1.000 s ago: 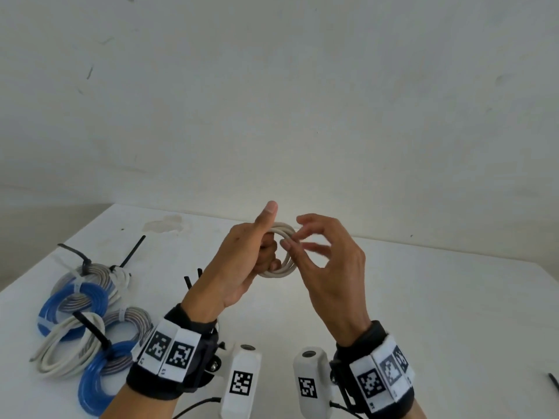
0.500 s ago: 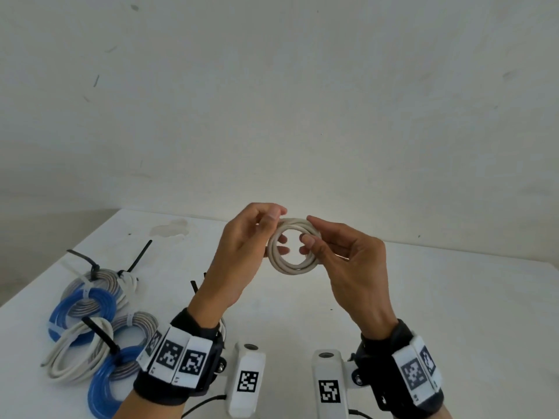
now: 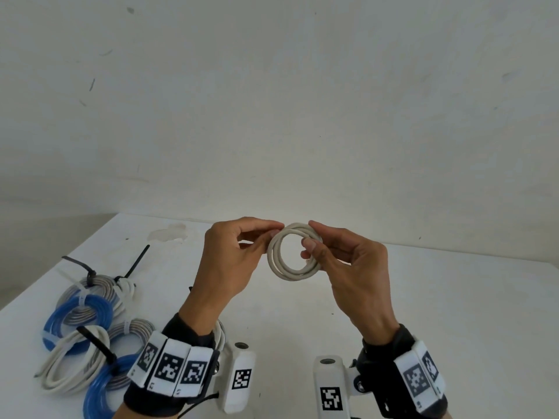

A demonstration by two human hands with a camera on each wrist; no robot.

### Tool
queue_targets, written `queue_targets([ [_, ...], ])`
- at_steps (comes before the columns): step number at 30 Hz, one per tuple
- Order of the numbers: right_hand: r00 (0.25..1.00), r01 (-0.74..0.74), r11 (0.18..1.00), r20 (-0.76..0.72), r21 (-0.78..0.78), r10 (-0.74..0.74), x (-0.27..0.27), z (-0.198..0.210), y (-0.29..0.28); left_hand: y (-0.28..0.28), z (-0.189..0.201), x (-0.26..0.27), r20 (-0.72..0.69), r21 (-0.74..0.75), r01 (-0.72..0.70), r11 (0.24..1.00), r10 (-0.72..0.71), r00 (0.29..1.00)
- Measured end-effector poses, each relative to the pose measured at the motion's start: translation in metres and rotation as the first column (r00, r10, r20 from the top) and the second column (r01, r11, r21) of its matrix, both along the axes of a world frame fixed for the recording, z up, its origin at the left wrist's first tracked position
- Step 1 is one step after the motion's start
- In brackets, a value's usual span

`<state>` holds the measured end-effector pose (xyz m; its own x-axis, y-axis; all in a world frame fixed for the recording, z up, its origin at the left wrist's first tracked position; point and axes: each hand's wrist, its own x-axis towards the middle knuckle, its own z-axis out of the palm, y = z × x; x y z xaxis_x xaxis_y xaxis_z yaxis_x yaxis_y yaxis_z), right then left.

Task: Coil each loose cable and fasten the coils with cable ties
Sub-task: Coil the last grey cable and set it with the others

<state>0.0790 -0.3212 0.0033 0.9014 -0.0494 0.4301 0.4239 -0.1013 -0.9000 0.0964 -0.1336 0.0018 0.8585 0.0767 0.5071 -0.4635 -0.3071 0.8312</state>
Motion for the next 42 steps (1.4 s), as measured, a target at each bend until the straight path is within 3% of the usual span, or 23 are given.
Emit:
queue_targets([
  [4, 0.999, 0.031, 1.0, 0.006, 0.0, -0.031, -0.002, -0.001, 0.001, -0.001, 0.002, -0.001, -0.027, -0.1, 0.001, 0.995, -0.004, 1.0],
  [7, 0.997, 0.065, 0.998, 0.031, -0.015, -0.064, -0.004, -0.001, 0.003, -0.003, 0.003, -0.005, -0.025, -0.067, -0.002, 0.998, 0.0, 1.0],
  [11, 0.994, 0.101, 0.994, 0.045, -0.04, -0.099, -0.001, -0.002, -0.001, -0.003, 0.008, -0.008, -0.159, -0.147, 0.129, 0.981, -0.152, 0.976],
  [15, 0.994, 0.103, 0.994, 0.045, -0.048, -0.101, -0.001, 0.0, -0.001, -0.002, 0.011, -0.01, -0.183, -0.031, 0.141, 0.989, -0.145, 0.972],
  [19, 0.996, 0.083, 0.996, 0.045, -0.032, -0.081, -0.001, 0.001, -0.002, -0.001, 0.007, -0.006, -0.189, -0.113, 0.074, 0.991, -0.094, 0.977],
  [22, 0.998, 0.052, 0.998, 0.033, -0.022, -0.051, 0.0, 0.001, -0.004, 0.002, 0.006, -0.003, -0.229, -0.03, 0.106, 0.994, -0.11, 0.967],
  [24, 1.0, 0.016, 0.998, 0.017, -0.054, -0.015, -0.001, 0.002, -0.002, 0.002, 0.008, -0.005, -0.306, -0.167, 0.261, 0.951, -0.302, 0.903],
  [26, 1.0, -0.026, 0.995, 0.004, -0.093, 0.026, -0.002, 0.001, -0.001, -0.002, 0.011, -0.009, -0.334, -0.362, 0.314, 0.877, -0.437, 0.835],
  [30, 0.995, -0.098, 0.987, 0.002, -0.127, 0.099, -0.005, -0.001, 0.004, -0.016, 0.008, -0.012, -0.339, -0.293, 0.24, 0.926, -0.335, 0.879],
  [34, 0.997, -0.081, 0.989, -0.004, -0.127, 0.081, -0.005, -0.001, 0.009, -0.022, 0.007, -0.012, -0.384, -0.378, 0.173, 0.909, -0.324, 0.865],
  [36, 0.997, -0.07, 0.99, 0.002, -0.126, 0.071, -0.005, -0.001, 0.009, -0.021, 0.01, -0.012, -0.389, -0.496, 0.195, 0.846, -0.417, 0.821],
  [39, 0.997, -0.077, 0.994, 0.018, -0.082, 0.079, -0.005, 0.002, 0.005, -0.016, 0.016, -0.013, -0.344, -0.699, 0.277, 0.66, -0.649, 0.679],
  [40, 0.996, -0.082, 0.994, 0.018, -0.077, 0.083, -0.005, 0.003, 0.004, -0.016, 0.017, -0.012, -0.34, -0.703, 0.299, 0.646, -0.674, 0.656],
  [42, 0.997, -0.069, 0.99, 0.029, -0.124, 0.073, -0.005, 0.0, 0.005, -0.016, 0.015, -0.011, -0.382, -0.622, 0.305, 0.721, -0.619, 0.686],
])
